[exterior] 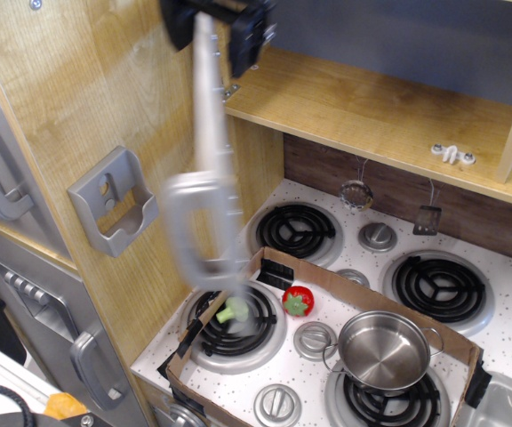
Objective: Close microwave
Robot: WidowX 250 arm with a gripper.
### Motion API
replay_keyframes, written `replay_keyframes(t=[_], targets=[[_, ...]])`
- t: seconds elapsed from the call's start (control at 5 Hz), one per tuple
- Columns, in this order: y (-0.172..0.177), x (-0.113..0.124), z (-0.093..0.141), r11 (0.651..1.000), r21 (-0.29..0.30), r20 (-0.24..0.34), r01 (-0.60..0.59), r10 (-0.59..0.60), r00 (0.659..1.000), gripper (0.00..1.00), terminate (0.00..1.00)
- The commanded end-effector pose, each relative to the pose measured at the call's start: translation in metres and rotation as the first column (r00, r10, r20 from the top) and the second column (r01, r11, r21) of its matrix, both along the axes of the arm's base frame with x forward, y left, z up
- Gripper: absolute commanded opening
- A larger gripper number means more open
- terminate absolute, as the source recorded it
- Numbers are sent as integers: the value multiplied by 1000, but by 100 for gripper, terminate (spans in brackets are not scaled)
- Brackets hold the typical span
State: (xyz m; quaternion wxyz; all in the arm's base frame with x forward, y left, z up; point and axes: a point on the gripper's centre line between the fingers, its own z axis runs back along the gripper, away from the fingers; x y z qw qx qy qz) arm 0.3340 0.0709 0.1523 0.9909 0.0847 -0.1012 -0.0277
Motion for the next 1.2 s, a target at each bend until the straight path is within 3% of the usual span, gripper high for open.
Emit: replay_keyframes(t=[0.0, 0.2, 0.4, 0.6, 0.8, 1.0], targets=[[-38, 26, 90, 998, 40, 166, 43, -50, 985, 100, 0], [-56, 35, 117, 997, 73, 221, 30, -46, 974, 100, 0], [-66, 39, 119, 996, 85, 222, 29, -48, 974, 100, 0], [-67, 38, 84, 1000, -5, 187, -2, 3, 982, 100, 0], [-67, 40, 47, 999, -51, 107, 18, -12, 994, 100, 0], [-67, 43, 19, 995, -95, 76, 40, -33, 997, 100, 0]])
